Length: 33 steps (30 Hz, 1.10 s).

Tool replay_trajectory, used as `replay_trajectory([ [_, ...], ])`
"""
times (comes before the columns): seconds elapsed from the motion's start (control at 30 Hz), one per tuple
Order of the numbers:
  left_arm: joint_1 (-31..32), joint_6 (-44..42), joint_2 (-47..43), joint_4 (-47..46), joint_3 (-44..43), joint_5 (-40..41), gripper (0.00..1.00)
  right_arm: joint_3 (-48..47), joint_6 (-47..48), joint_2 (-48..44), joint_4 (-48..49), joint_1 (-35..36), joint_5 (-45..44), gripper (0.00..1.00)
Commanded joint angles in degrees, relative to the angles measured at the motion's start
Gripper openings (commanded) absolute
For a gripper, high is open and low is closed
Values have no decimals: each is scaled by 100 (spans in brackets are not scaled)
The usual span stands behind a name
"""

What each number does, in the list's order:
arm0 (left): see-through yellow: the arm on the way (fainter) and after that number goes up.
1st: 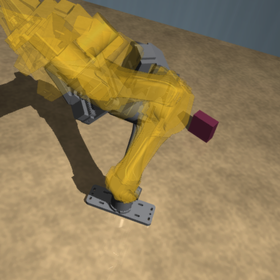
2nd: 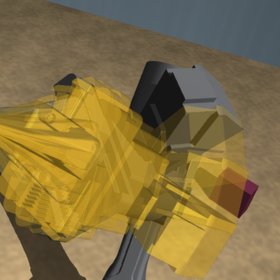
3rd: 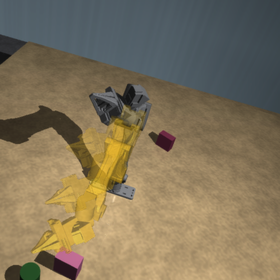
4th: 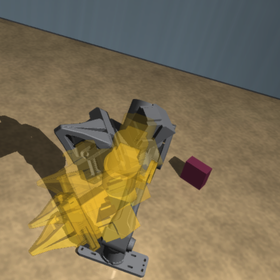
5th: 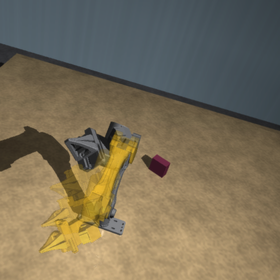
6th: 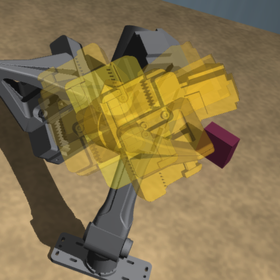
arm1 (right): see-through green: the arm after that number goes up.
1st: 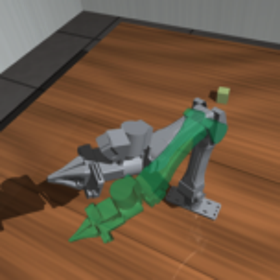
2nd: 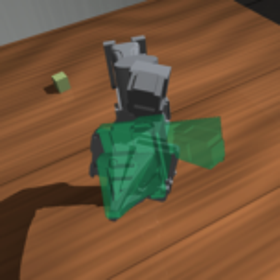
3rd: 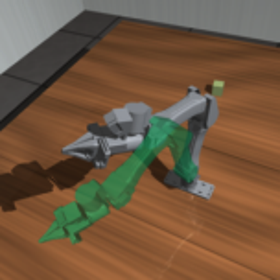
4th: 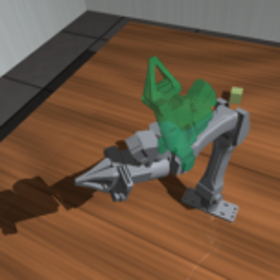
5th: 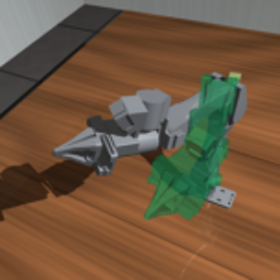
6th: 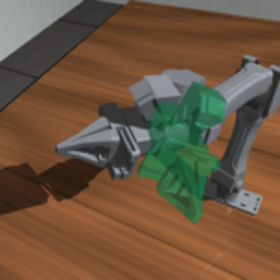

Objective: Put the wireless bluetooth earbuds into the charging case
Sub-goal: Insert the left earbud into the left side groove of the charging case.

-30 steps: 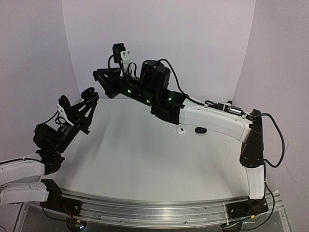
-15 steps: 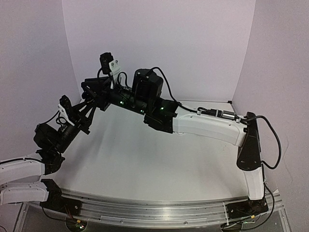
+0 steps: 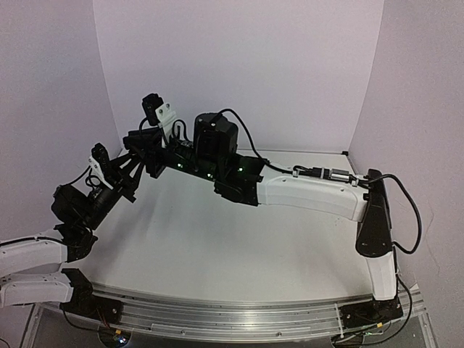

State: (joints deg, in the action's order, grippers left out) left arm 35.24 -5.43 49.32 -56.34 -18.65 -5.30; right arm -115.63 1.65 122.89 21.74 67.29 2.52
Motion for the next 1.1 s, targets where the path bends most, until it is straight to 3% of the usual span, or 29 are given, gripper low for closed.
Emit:
replay_trajectory([
  [0.0,-18,62,-34,-116,-240,76,0,105,143,-32,67,27,-229,0],
  [0.37,-17,82,-43,-127,-219,47,0,121,312,-73,57,13,-470,0],
  [0.77,-18,112,-17,-238,-237,46,0,234,-96,114,76,23,-310,0],
  [1.07,-18,196,42,-429,-229,66,0,150,-1022,448,664,24,-99,0],
])
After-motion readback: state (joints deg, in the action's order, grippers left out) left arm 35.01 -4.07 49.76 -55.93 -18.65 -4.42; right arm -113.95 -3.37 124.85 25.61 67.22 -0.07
